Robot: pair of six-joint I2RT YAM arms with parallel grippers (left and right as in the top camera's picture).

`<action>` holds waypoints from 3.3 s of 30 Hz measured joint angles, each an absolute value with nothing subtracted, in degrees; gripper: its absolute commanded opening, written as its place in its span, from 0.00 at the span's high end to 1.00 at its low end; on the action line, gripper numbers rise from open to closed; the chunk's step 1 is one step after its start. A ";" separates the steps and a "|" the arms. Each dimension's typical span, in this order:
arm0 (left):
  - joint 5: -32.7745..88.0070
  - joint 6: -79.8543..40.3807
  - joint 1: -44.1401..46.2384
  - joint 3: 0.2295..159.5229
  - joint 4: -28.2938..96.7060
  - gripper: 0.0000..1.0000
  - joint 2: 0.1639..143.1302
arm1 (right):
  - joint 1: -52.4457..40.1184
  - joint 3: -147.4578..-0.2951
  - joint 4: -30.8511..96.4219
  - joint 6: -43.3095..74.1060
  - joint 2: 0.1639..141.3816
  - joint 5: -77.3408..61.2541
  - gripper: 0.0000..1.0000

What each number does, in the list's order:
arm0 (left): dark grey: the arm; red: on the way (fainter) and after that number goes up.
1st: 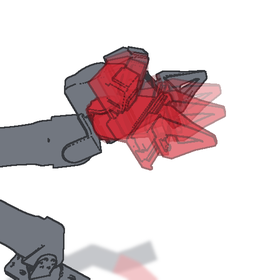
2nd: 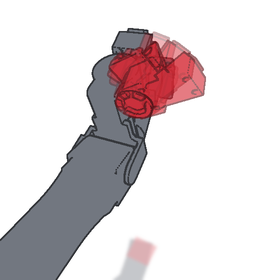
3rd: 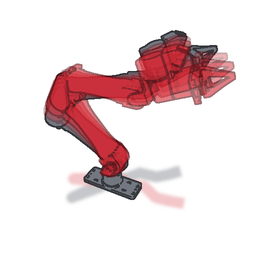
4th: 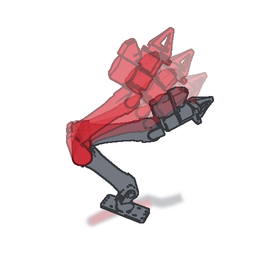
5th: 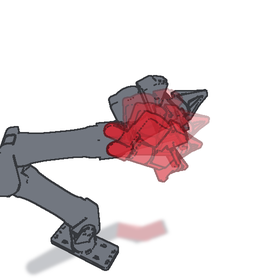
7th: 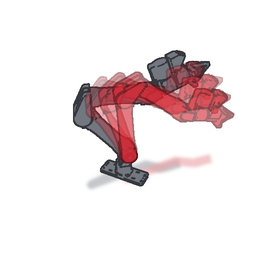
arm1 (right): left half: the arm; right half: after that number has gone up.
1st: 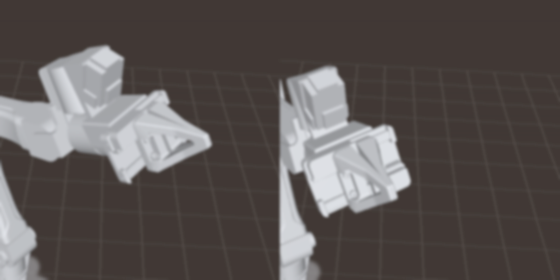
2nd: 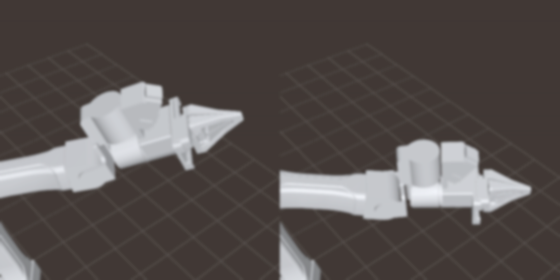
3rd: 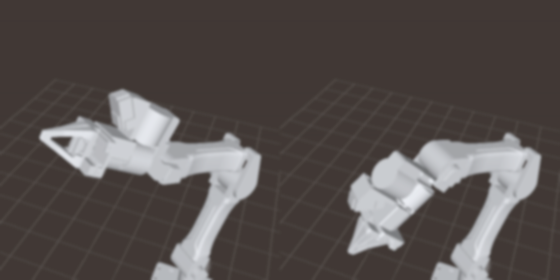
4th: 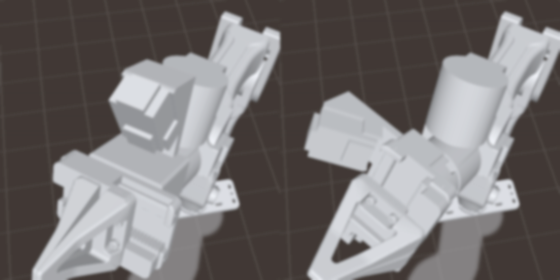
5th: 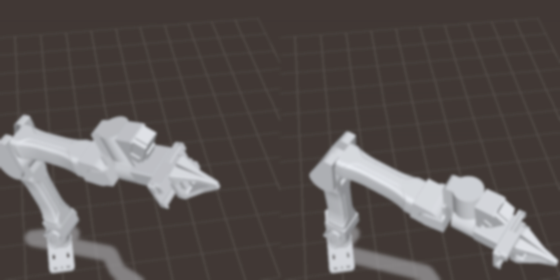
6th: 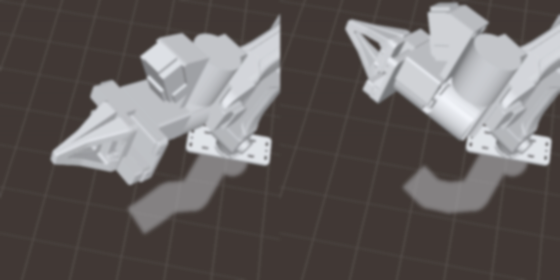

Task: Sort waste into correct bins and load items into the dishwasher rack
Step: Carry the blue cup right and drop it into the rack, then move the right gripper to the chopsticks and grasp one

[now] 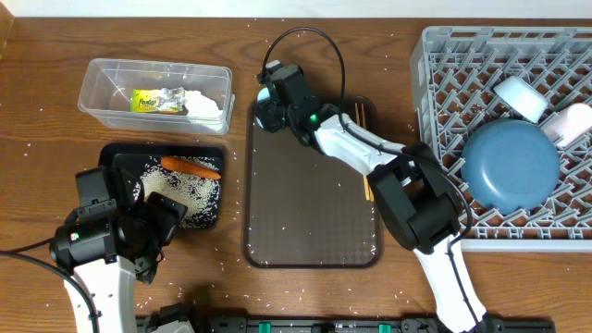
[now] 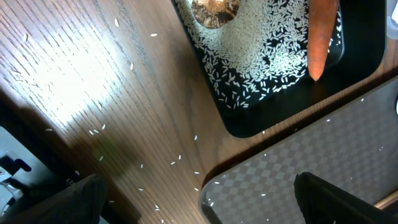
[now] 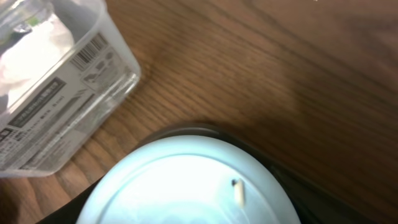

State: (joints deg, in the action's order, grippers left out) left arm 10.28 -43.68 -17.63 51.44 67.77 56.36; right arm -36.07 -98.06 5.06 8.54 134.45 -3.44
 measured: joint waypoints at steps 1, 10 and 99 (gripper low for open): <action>10.28 -43.66 -17.63 51.44 67.77 0.02 56.36 | -35.90 -98.56 6.15 8.56 134.45 -3.40 0.43; 10.28 -43.68 -17.63 51.44 67.81 0.02 56.36 | -29.93 -100.12 16.27 9.43 127.35 -3.14 0.43; 10.28 -43.68 -17.63 51.44 67.77 0.02 56.36 | -28.93 -101.84 48.66 20.21 121.75 10.81 0.48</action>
